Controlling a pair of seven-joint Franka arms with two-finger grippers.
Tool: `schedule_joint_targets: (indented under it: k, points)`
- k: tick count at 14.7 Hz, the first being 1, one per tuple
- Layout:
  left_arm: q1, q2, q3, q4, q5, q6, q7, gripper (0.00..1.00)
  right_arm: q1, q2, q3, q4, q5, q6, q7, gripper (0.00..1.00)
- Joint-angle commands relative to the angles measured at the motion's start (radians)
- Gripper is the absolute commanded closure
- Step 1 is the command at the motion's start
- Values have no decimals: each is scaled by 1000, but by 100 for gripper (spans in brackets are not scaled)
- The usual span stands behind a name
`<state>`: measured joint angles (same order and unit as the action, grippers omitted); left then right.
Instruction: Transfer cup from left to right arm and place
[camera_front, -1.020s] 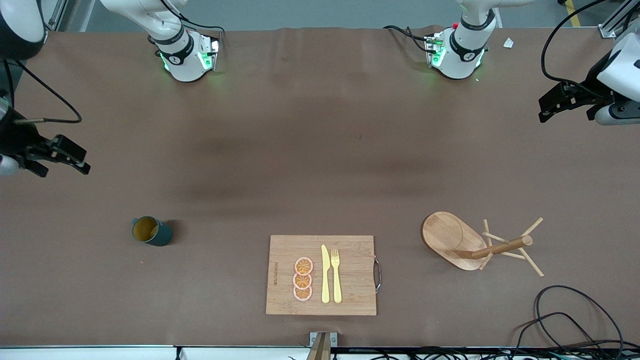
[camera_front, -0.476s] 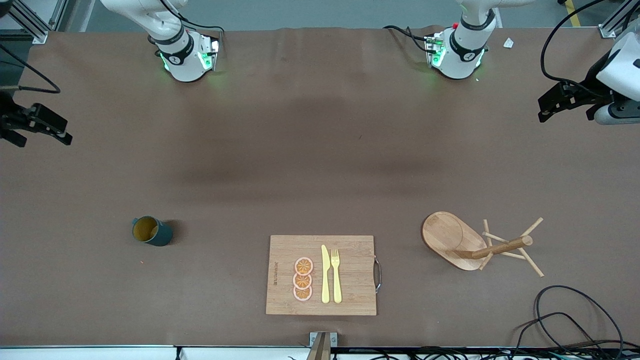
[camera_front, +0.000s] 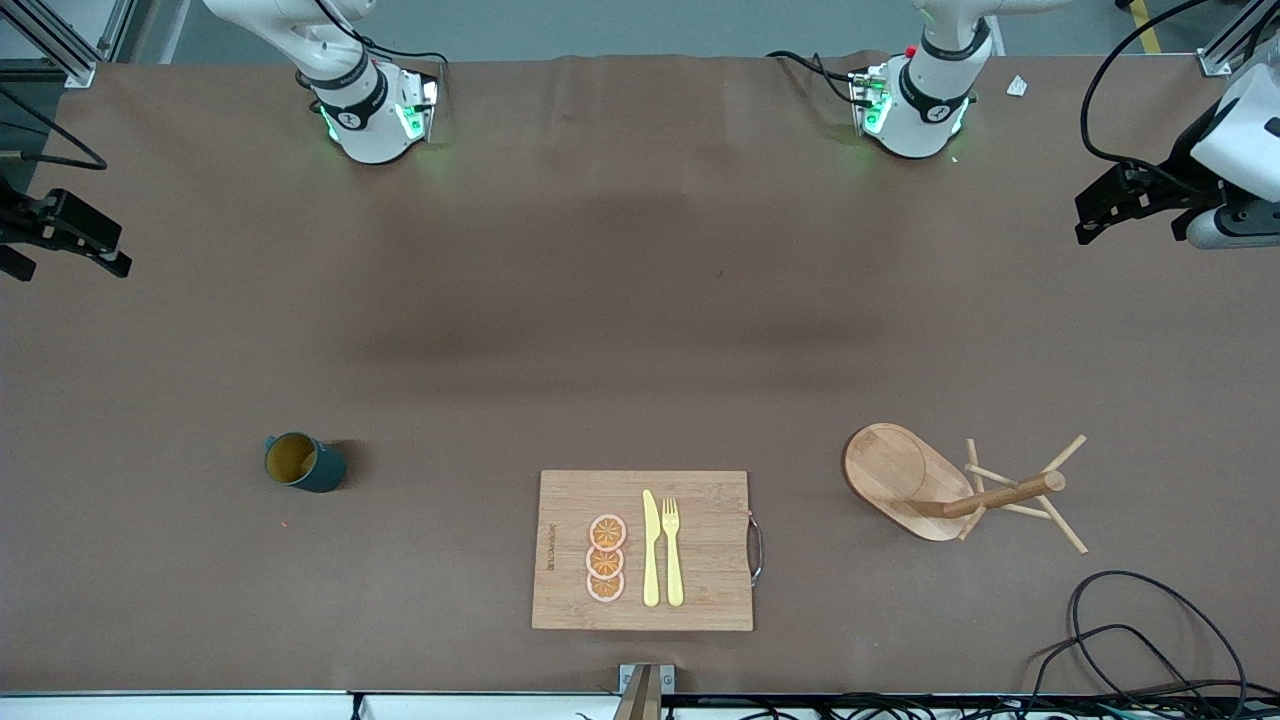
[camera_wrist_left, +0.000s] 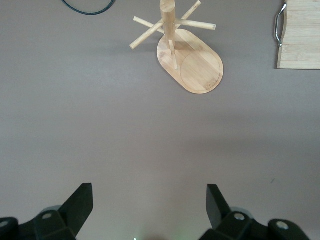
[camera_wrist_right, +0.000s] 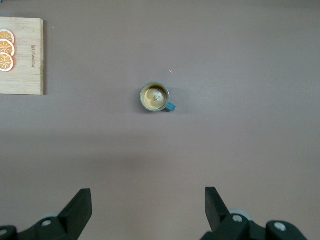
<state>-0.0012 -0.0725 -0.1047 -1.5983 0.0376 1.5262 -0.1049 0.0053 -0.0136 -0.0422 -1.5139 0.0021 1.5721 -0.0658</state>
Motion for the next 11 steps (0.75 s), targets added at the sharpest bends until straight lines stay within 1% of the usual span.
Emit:
schedule_joint_targets:
  k: [1,11]
  points:
    - [-2,-3,-4,4,-1,-18,22,0,-25,-5,22,-6,-13,-3,15,0]
    - [-3,13,-7,12,-31,-18,22,0,-31,-2,21,1,-14,2,14,0]
